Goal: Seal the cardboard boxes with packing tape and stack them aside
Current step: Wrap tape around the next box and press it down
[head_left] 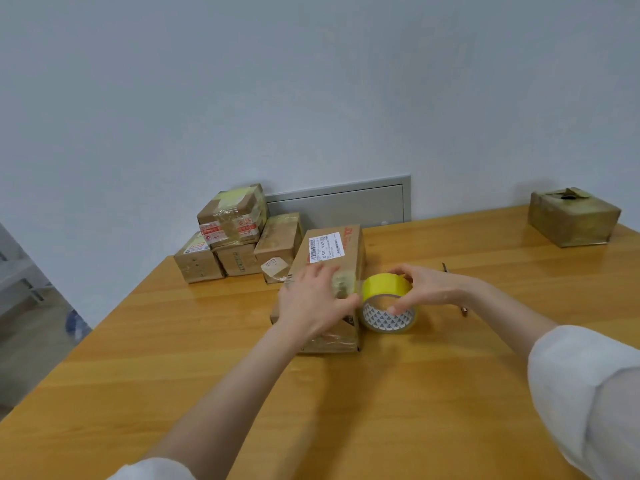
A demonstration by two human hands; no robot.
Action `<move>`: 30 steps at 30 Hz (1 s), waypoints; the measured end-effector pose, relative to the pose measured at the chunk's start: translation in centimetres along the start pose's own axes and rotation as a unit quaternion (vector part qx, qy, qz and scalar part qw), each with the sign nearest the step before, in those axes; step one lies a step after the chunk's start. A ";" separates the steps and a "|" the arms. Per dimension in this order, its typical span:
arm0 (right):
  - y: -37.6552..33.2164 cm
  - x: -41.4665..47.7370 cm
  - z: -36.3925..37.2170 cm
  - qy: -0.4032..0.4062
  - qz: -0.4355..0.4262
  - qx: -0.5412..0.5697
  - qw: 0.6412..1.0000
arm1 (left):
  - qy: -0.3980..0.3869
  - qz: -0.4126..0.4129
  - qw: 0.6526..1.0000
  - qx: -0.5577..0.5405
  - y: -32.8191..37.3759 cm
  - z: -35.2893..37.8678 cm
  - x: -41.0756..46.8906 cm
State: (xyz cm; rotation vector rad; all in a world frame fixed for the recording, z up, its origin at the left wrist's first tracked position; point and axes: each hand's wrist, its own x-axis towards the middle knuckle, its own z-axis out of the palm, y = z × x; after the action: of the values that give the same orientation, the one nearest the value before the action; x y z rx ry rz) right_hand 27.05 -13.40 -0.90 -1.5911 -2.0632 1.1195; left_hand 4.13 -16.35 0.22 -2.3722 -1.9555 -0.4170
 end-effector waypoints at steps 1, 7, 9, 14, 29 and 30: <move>0.3 0.0 0.1 0.012 -0.001 -0.021 1.000 | -0.038 0.004 0.999 -0.003 0.8 0.2 -0.1; -0.7 -0.2 0.4 0.167 -0.074 0.097 0.978 | -0.023 0.006 1.000 -0.001 0.4 0.3 -0.6; -3.1 0.1 -0.3 0.224 -0.112 0.145 0.957 | -0.003 0.006 0.996 -0.091 -0.2 -0.8 -0.4; -9.9 1.1 -1.2 0.225 -0.183 0.215 0.933 | -0.033 -0.115 0.881 -0.459 -3.1 -4.2 -0.4; -12.6 3.4 1.8 0.243 -0.186 0.119 0.944 | 0.104 -0.152 0.972 -0.148 0.2 -1.1 -2.5; -12.3 3.2 1.7 0.246 -0.188 0.117 0.944 | 0.097 -0.151 0.972 -0.149 0.3 -1.0 -2.4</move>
State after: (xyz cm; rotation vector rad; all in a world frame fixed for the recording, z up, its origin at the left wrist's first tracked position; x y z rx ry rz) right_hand 16.51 -12.09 6.28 -1.1483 -1.7233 0.7081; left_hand 3.86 -18.88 0.70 -2.0765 -2.2987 -0.9835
